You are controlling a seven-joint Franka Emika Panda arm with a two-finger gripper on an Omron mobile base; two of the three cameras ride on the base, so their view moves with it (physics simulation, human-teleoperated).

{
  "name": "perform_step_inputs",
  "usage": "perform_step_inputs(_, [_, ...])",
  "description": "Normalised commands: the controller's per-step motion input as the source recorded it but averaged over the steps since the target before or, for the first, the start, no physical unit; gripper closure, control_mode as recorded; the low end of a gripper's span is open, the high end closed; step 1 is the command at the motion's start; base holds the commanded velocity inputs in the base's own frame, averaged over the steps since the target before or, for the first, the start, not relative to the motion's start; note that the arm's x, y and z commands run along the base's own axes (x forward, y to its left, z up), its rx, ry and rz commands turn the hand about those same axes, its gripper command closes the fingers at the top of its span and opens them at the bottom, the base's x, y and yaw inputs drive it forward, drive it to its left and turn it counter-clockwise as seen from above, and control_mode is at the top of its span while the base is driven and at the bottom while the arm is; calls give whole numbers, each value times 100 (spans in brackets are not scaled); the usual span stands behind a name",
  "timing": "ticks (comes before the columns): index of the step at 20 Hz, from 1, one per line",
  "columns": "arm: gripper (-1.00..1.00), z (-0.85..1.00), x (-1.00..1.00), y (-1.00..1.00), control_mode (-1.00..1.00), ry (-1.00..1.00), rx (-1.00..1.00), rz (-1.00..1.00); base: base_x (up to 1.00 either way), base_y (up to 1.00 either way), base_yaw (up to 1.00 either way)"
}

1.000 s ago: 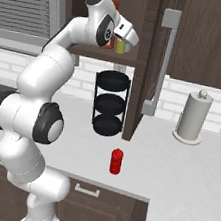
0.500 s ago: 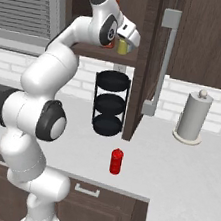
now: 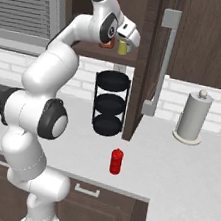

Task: Put the shaker and condiment bottle from the counter next to their counterparts in the cabinet.

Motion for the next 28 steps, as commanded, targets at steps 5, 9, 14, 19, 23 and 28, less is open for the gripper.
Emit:
perform_step_inputs(5, [100, -34, 3, 0, -100, 3, -2, 0, 0, 0, 0])
perform_step_inputs(9, [-100, -33, 2, 0, -100, 2, -4, 0, 0, 0, 0])
perform_step_inputs(14, [-100, -21, 5, -3, -100, 0, 0, 0, 0, 0, 0])
perform_step_inputs(19, [-100, -17, 0, -1, -100, 0, 0, 0, 0, 0, 0])
perform_step_inputs(23, [-100, -5, 0, 0, -100, 0, 0, 0, 0, 0, 0])
perform_step_inputs(28, [-100, 0, 17, 5, -100, 0, -4, 0, 0, 0, 0])
